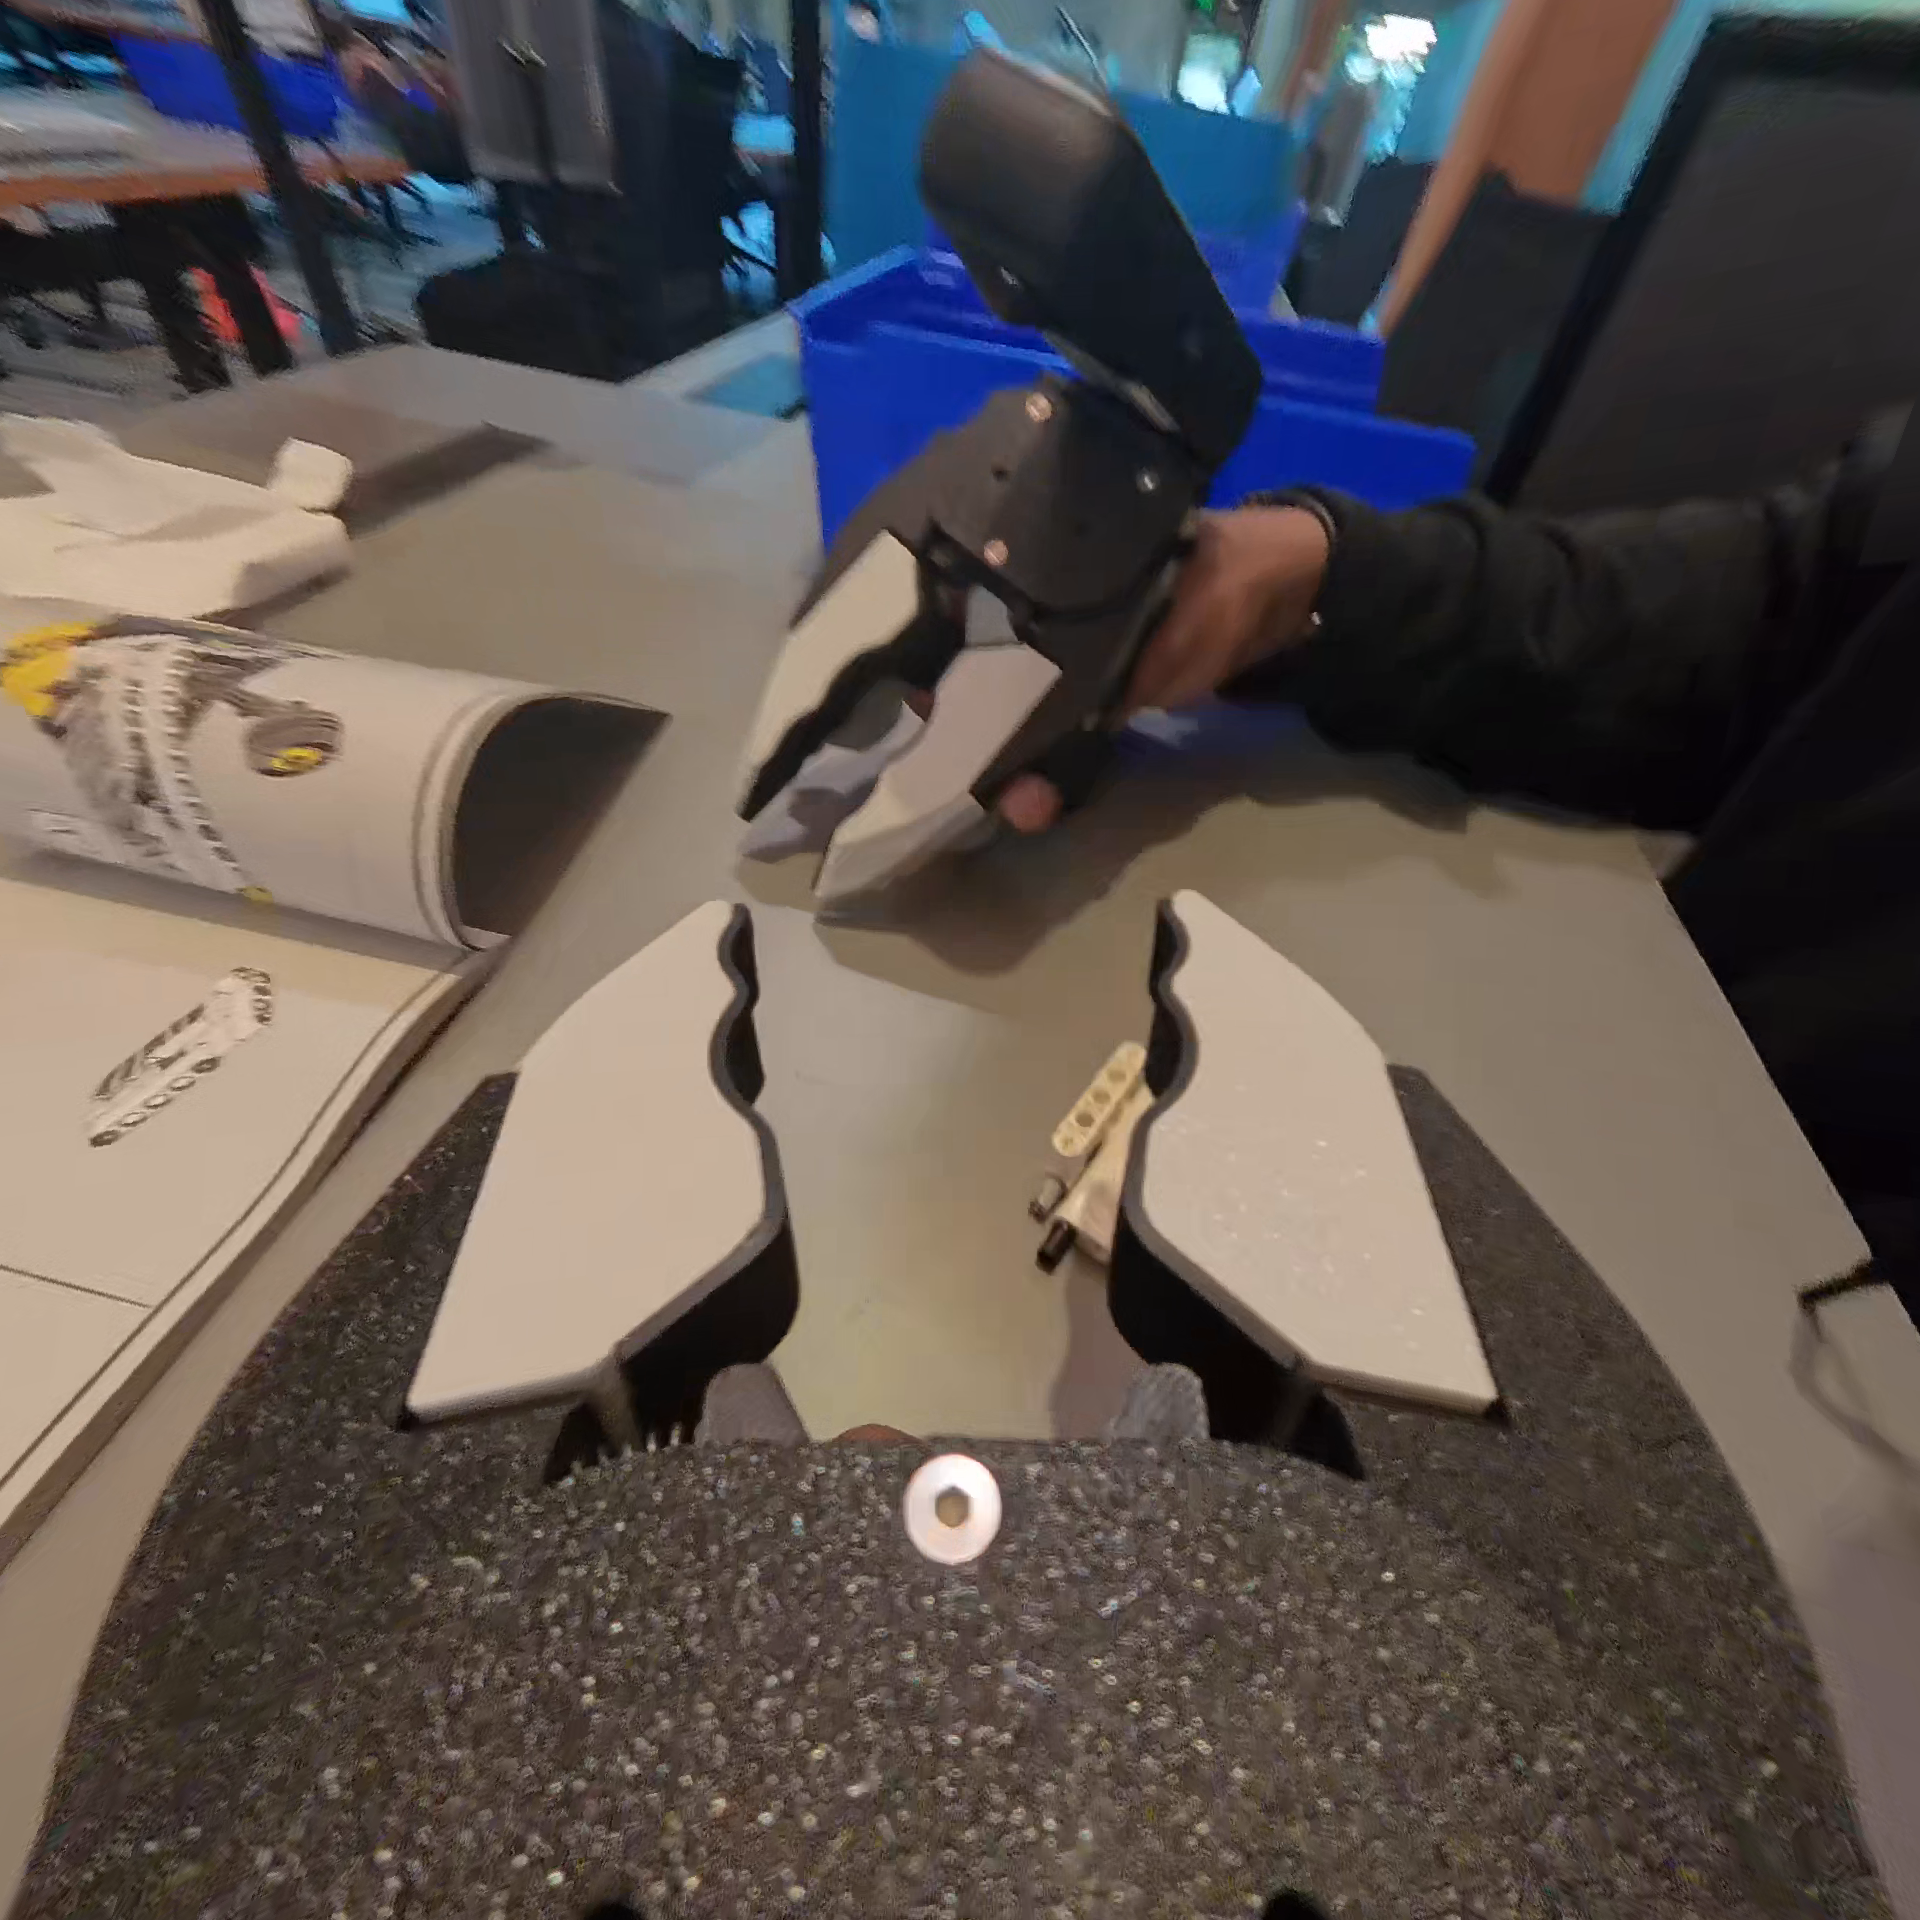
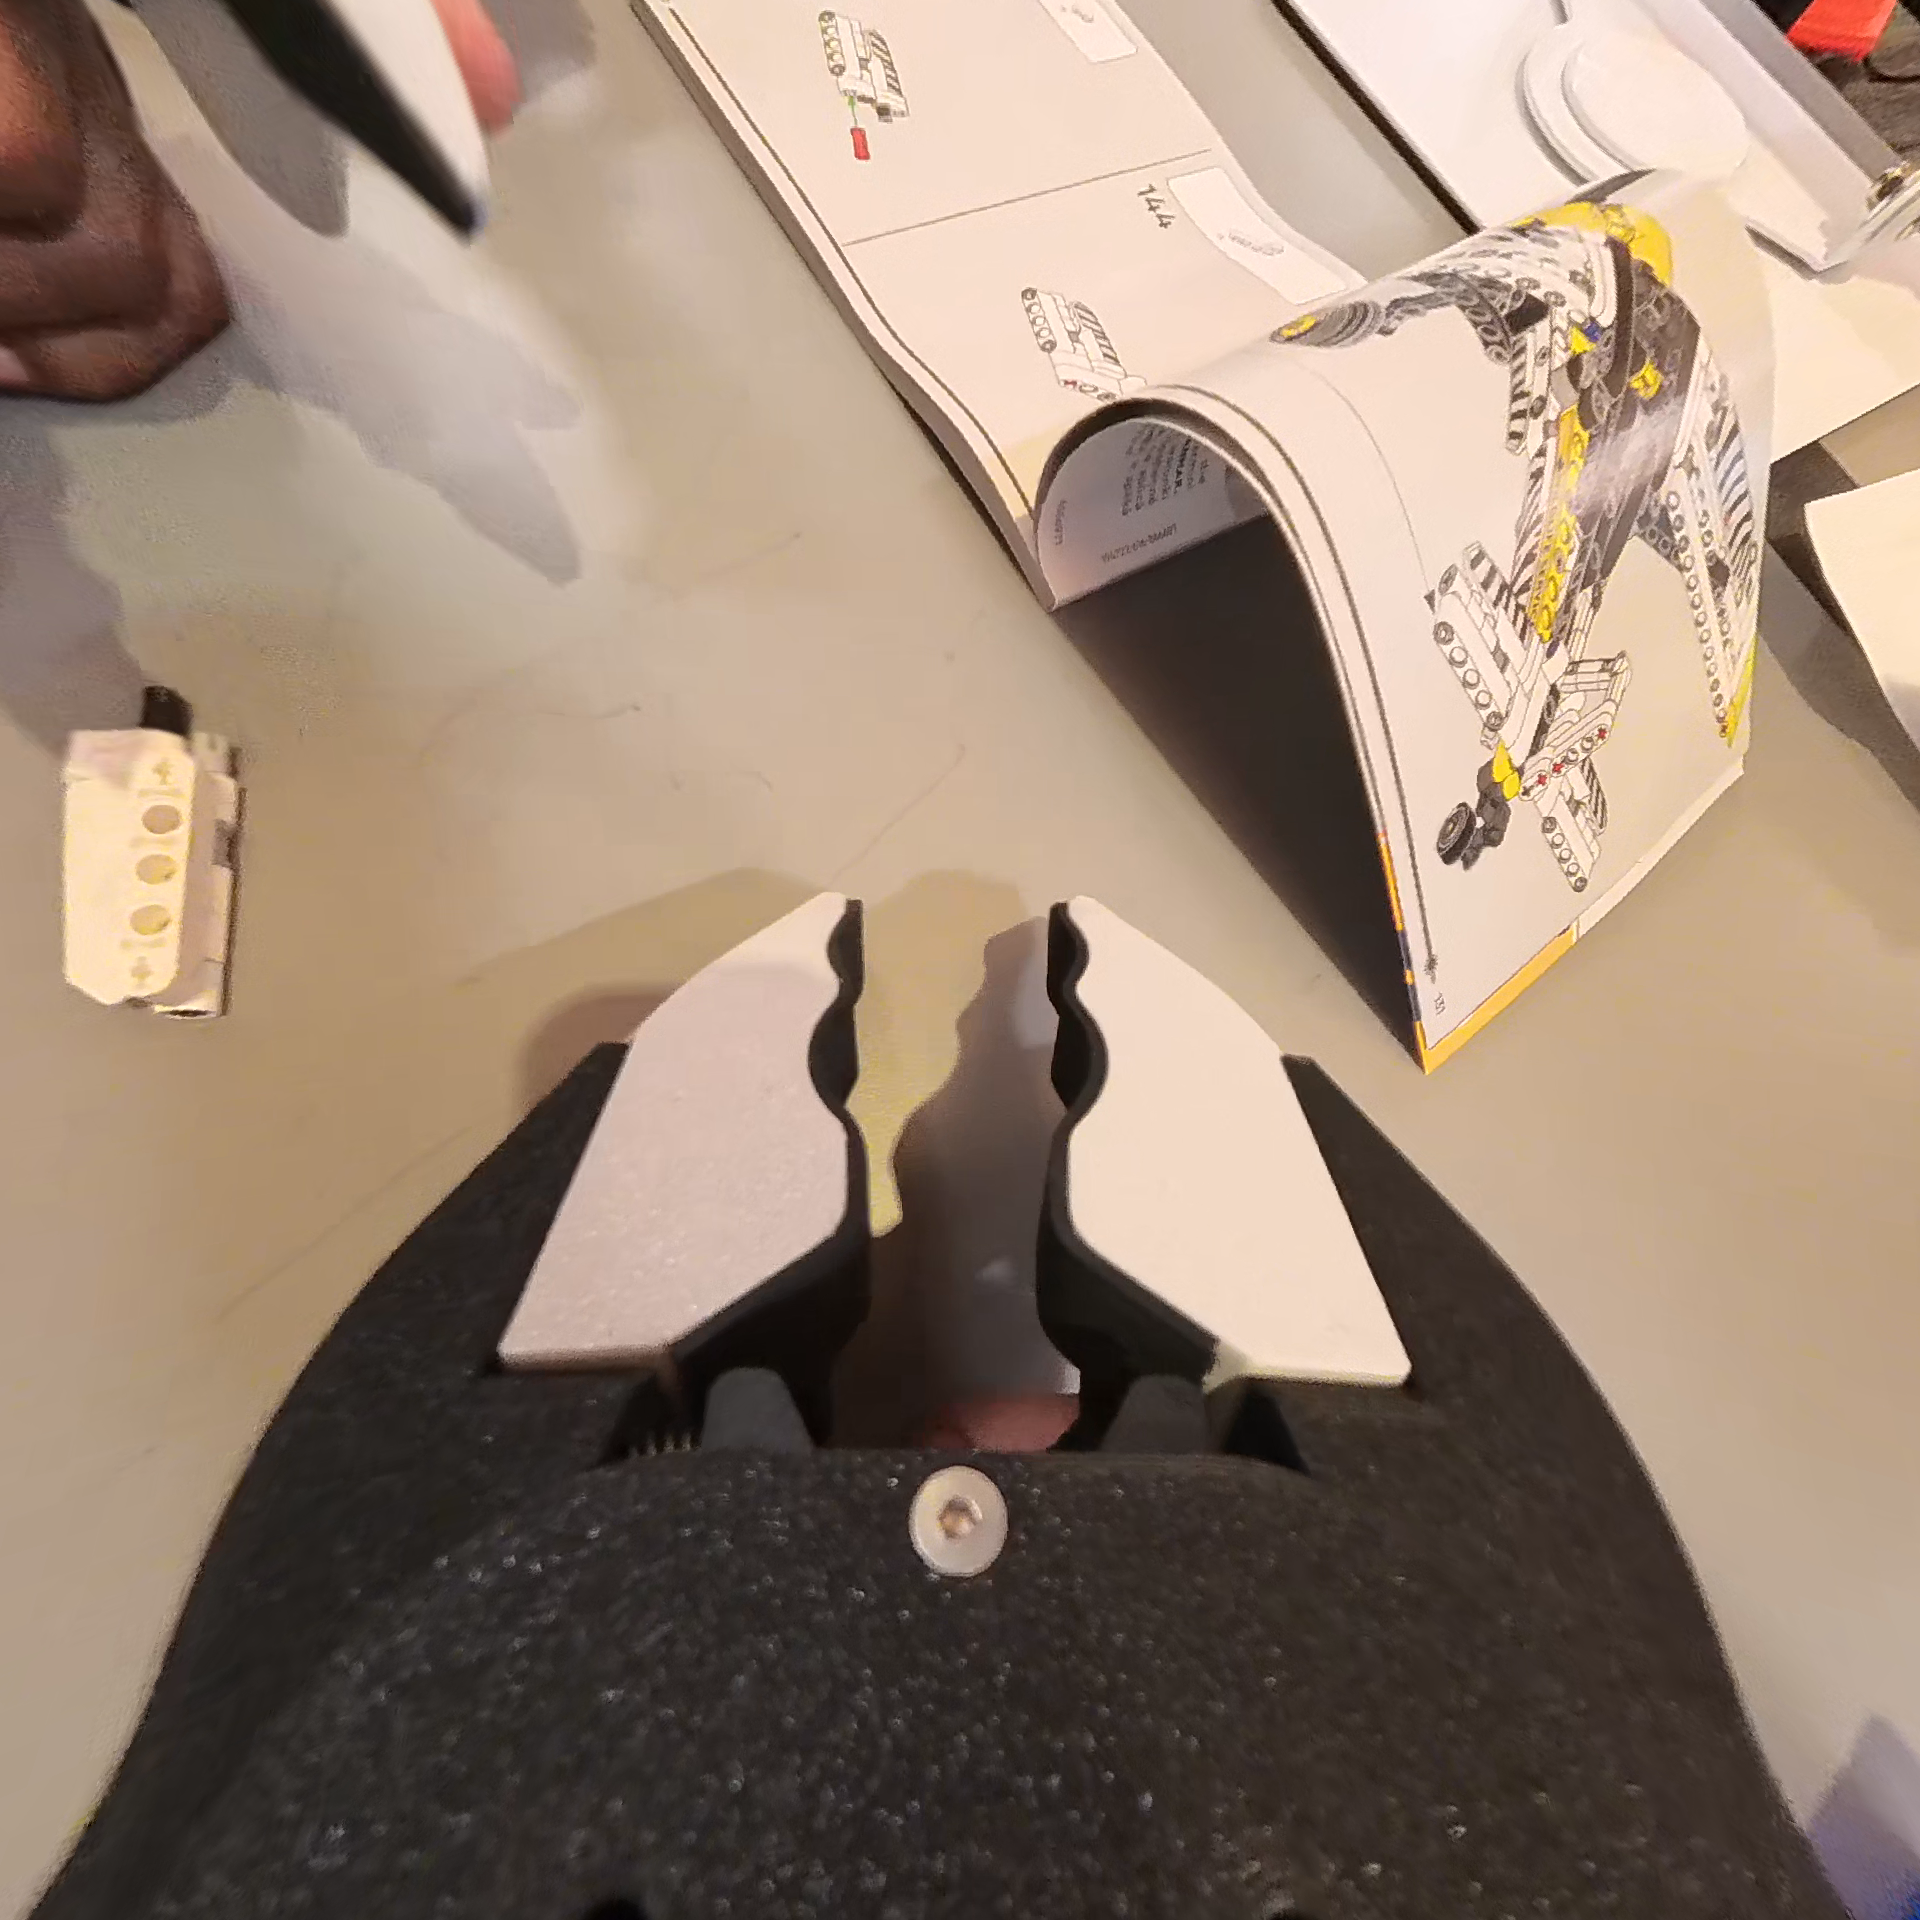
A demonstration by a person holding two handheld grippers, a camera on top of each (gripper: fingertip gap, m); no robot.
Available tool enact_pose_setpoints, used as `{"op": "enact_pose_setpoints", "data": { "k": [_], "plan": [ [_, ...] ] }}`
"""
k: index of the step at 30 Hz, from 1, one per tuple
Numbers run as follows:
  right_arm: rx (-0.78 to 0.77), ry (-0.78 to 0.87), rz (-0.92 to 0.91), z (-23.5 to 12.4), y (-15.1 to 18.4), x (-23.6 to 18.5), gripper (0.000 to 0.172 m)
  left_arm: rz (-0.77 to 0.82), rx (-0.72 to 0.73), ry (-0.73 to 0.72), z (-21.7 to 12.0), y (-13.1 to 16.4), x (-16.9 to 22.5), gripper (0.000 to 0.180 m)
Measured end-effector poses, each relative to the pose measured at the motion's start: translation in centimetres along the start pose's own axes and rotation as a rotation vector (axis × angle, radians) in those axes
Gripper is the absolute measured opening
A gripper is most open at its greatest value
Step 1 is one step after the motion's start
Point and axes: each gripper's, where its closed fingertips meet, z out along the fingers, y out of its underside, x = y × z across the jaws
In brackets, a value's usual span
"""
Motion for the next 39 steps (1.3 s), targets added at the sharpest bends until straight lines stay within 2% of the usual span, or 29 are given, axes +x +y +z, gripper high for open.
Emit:
{"op": "enact_pose_setpoints", "data": {
  "k": [6,13,20,27,31,39],
  "plan": [
    [0.001,0.006,-0.011,0.0,0.0,-0.1,0.03,0.088,-0.086,0.131,-0.3,1.5,2.0,0.076],
    [-0.001,0.005,-0.022,-0.1,-0.1,-0.4,0.025,0.213,-0.326,0.064,0.1,5.0,1.3,0.067],
    [-0.002,0.009,-0.028,-0.1,-0.1,-0.5,0.023,0.337,-0.451,0.08,0.5,7.0,2.2,0.067],
    [-0.003,0.016,-0.042,-0.1,-0.1,-0.6,0.021,0.345,-0.448,0.097,0.5,7.0,2.6,0.048],
    [0.001,0.017,-0.064,-0.2,-0.2,-0.8,0.019,0.327,-0.463,0.1,0.2,7.2,2.6,0.045],
    [0.017,-0.206,-0.16,-0.4,-0.7,-5.8,0.036,0.307,-0.483,0.082,0.1,7.4,2.4,0.041]
  ]
}}
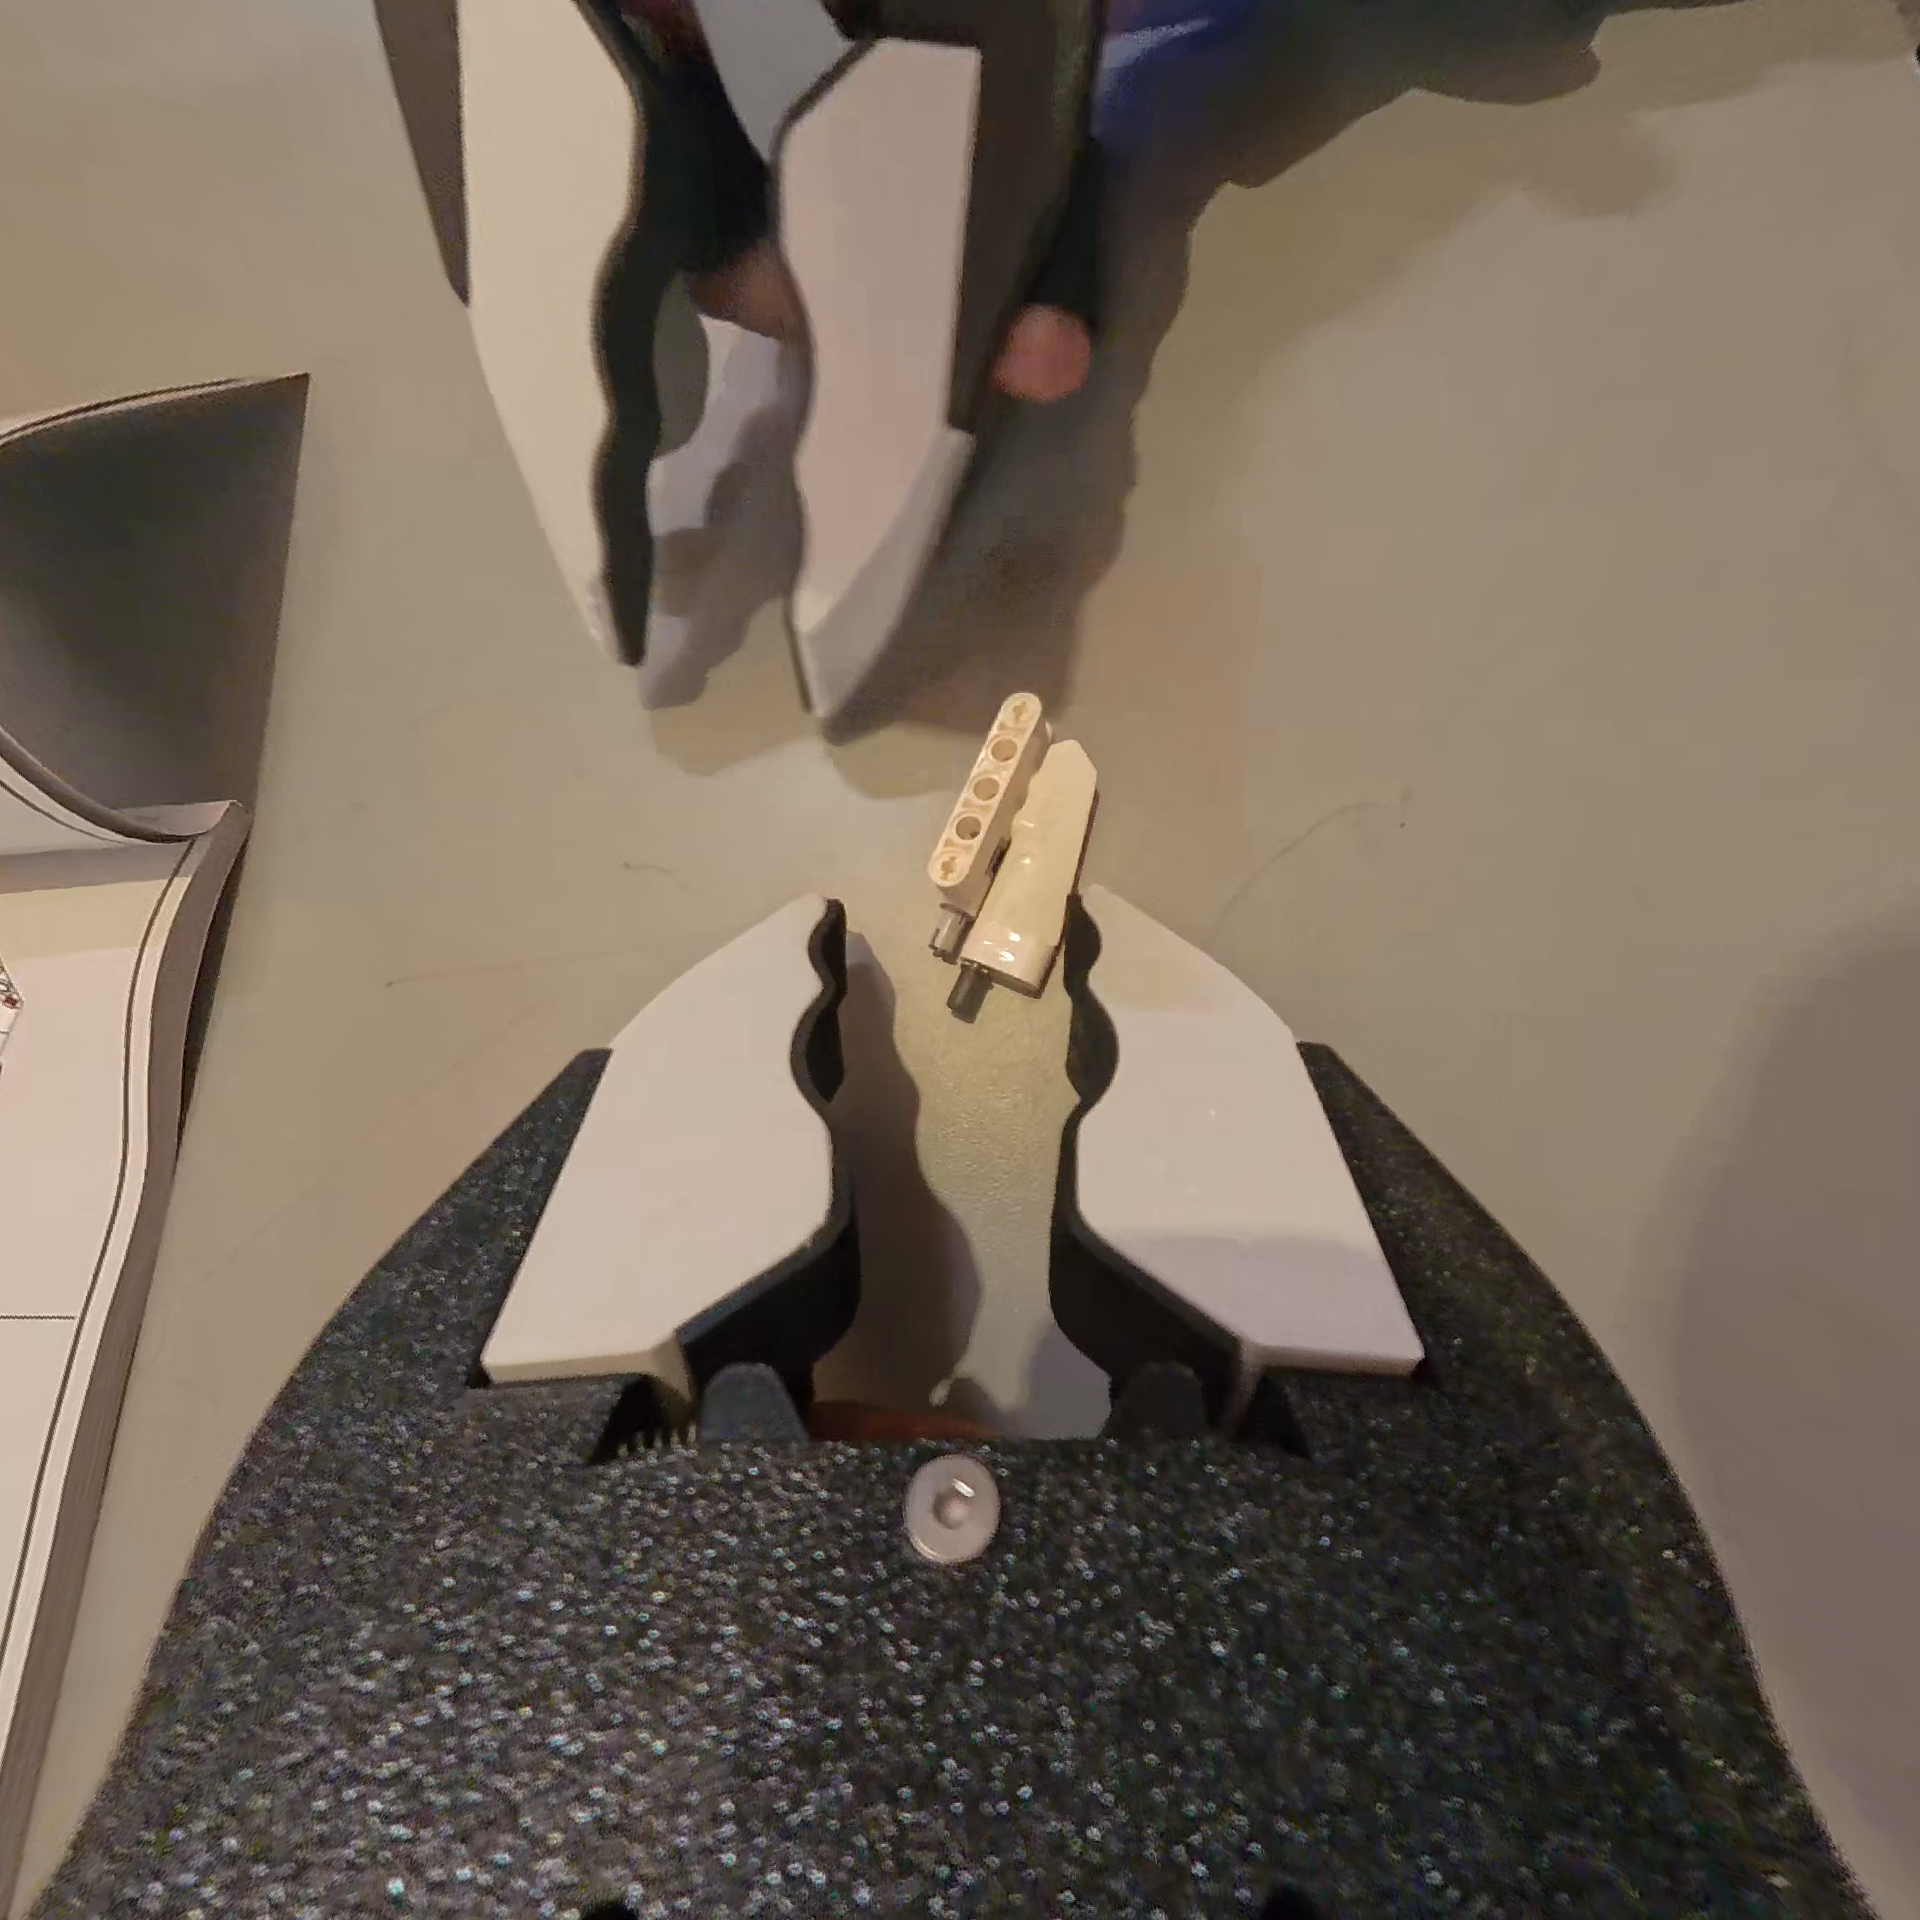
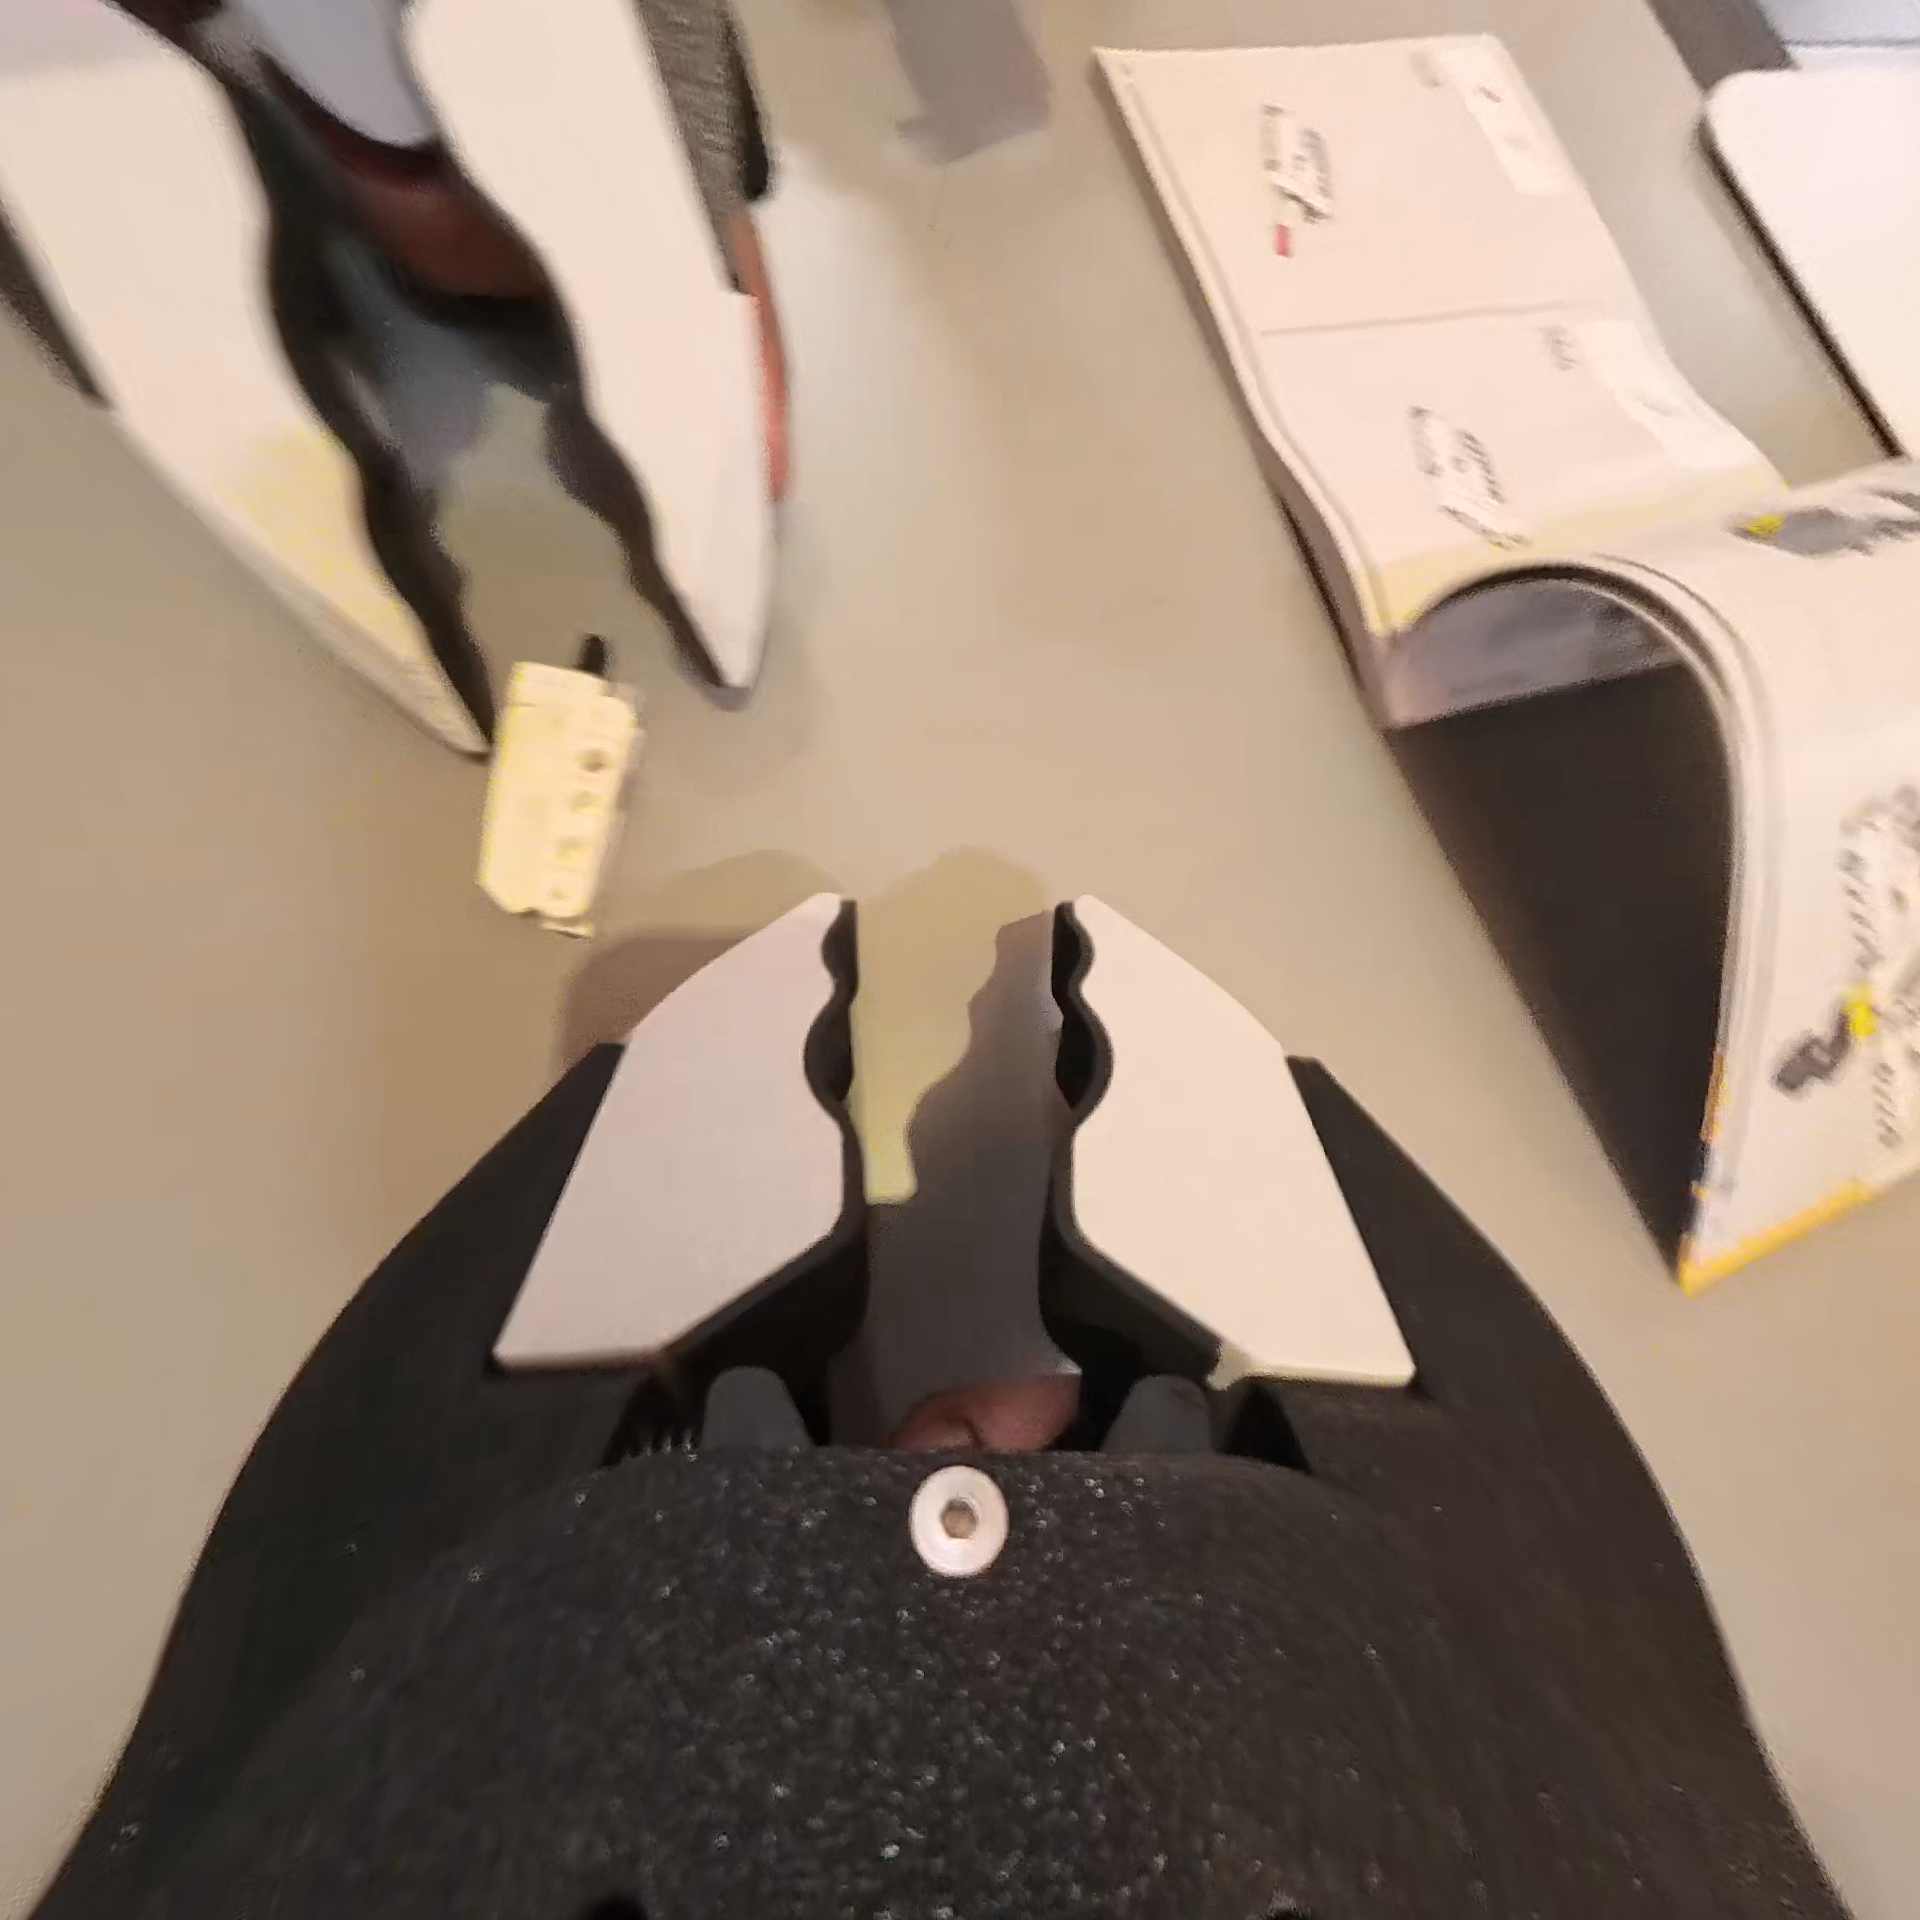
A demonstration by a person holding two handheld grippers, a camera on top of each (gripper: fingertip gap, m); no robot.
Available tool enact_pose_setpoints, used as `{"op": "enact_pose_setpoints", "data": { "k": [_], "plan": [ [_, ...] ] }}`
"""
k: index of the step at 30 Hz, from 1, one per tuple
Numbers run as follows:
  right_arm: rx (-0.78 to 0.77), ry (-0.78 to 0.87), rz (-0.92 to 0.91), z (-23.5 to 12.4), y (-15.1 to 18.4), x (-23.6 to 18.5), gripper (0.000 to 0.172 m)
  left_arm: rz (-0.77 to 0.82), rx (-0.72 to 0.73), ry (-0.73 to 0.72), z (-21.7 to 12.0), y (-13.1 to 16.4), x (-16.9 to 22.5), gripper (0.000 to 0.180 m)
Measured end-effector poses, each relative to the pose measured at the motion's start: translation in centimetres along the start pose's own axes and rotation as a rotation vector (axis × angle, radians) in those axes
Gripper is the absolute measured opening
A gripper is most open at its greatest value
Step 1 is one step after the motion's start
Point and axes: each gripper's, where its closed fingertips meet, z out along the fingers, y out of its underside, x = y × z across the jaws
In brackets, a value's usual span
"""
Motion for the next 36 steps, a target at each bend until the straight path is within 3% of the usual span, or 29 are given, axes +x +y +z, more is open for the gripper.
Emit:
{"op": "enact_pose_setpoints", "data": {
  "k": [12,19,36],
  "plan": [
    [0.036,-0.154,0.032,0.0,-1.9,-3.9,0.033,-0.033,-0.006,-0.025,-0.1,0.2,-0.6,0.042],
    [-0.017,-0.148,0.0,0.4,-1.2,-4.3,0.034,-0.079,-0.022,-0.135,-0.5,0.8,-2.8,0.043],
    [-0.04,-0.1,-0.053,0.7,-0.9,-4.1,0.038,-0.09,-0.039,-0.146,-0.6,1.0,-3.0,0.043]
  ]
}}
